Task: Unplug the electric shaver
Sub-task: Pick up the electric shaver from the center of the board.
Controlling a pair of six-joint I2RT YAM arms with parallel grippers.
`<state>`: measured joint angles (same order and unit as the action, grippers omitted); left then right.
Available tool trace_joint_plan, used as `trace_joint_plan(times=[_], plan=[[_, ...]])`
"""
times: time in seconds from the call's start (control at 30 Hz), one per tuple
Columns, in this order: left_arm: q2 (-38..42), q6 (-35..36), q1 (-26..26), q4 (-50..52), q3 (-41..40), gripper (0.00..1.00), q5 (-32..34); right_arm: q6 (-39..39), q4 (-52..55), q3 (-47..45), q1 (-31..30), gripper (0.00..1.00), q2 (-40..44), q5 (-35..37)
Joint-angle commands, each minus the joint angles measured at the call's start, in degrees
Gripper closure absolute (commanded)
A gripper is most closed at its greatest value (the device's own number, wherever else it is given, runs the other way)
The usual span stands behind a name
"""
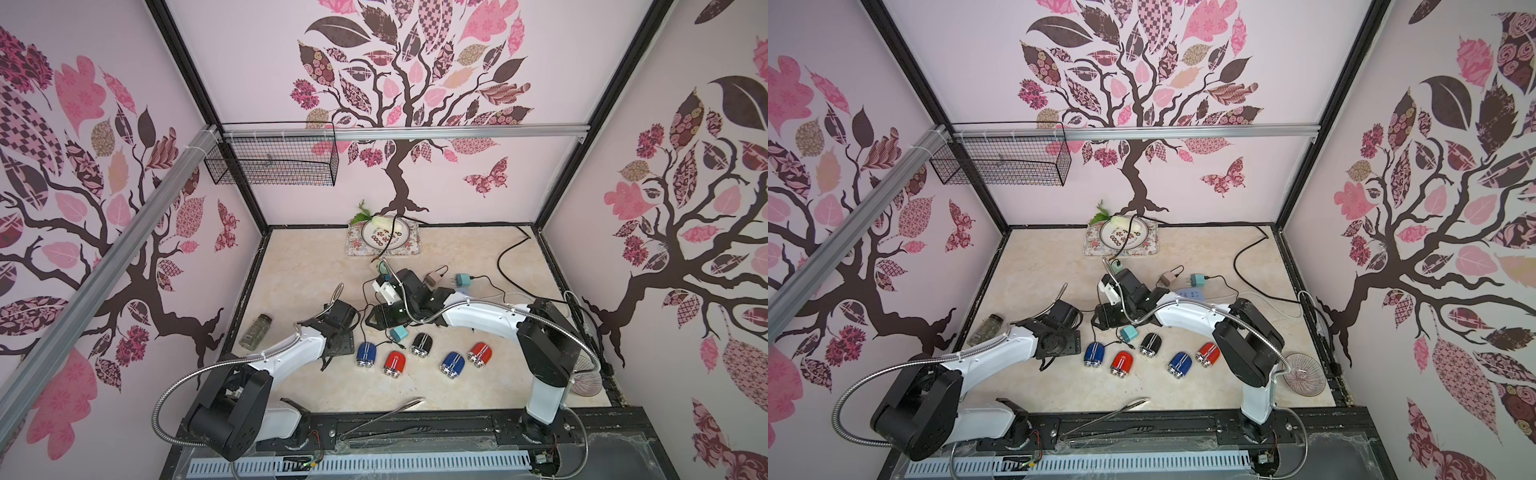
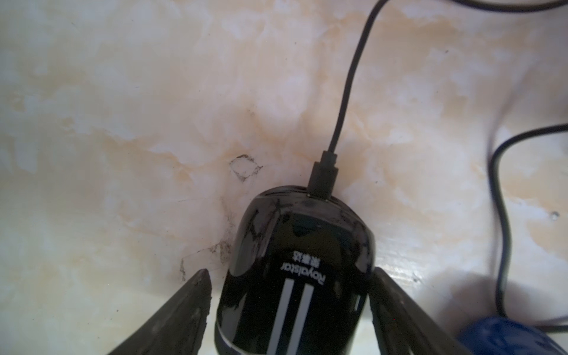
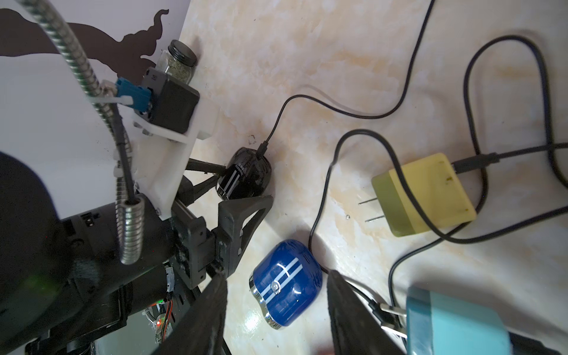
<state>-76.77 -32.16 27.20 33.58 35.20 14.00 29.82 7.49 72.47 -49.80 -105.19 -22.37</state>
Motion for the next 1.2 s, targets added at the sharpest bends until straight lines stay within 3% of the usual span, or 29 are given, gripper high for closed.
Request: trace_joint_plan(times=[0.0, 0.53, 0.97, 1.17], plan=[[-0.4, 1.1, 0.3, -1.2, 2.4, 0.21, -0.3, 0.1, -0.1, 0.9, -0.3, 0.45, -2.1, 0.1], [-6.3, 1.7, 0.3, -0.5, 4.3, 0.31, -4.0, -0.2, -0.1, 0.6, -0.3, 0.45, -2.7, 0.4], [1.1, 0.7, 0.3, 0.0, 2.3, 0.63, -3.5, -0.1, -0.7, 0.7, -0.3, 0.45, -2.8, 0.3], [7.2, 1.8, -0.5, -0.5, 2.1, 0.72, -4.9, 0.7, -2.1, 1.0, 0.1, 0.45, -2.1, -0.7]])
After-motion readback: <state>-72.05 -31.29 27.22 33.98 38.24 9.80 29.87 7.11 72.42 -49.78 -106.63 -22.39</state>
